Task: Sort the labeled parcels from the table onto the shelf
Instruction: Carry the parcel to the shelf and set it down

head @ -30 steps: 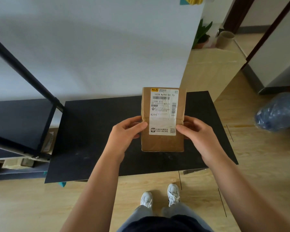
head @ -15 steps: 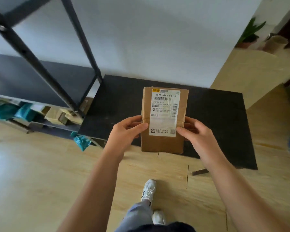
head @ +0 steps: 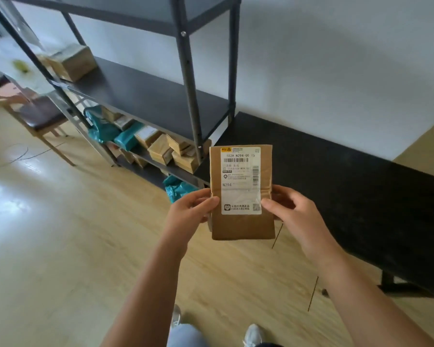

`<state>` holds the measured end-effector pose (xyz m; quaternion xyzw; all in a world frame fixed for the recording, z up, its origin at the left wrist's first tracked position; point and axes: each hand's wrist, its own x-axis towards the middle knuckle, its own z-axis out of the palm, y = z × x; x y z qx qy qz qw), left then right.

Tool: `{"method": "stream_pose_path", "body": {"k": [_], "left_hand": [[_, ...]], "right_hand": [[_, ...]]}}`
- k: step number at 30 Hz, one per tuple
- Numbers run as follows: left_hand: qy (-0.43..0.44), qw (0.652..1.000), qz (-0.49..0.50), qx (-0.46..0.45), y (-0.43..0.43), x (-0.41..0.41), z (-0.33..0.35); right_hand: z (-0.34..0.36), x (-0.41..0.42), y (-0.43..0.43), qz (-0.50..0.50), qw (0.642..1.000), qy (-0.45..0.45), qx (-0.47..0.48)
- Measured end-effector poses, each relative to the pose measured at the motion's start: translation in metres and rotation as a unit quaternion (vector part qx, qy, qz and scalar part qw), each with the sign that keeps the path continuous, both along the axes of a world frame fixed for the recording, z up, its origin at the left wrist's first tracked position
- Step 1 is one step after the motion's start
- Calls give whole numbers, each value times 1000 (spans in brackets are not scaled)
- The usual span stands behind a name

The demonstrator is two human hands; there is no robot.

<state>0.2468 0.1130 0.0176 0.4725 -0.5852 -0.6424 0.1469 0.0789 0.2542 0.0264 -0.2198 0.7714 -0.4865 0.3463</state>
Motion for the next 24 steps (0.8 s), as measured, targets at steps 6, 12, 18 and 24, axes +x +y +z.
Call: {"method": "stream_pose_path", "body": {"k": [6, 12, 18, 24], "left_hand": [[12, 998, 54, -33, -73, 97, 7], [5, 990, 131, -48, -170, 208, 14], [3, 986, 150, -65, -253, 290, 16], [12, 981, 182, -70, -330, 327, 22]], "right_hand": [[9, 80, -99, 44, 999, 23, -10], [4, 193, -215, 74, 996, 28, -31], [4, 272, -309, 90, 995, 42, -32], [13, 307, -395, 127, 990, 54, -38]]}}
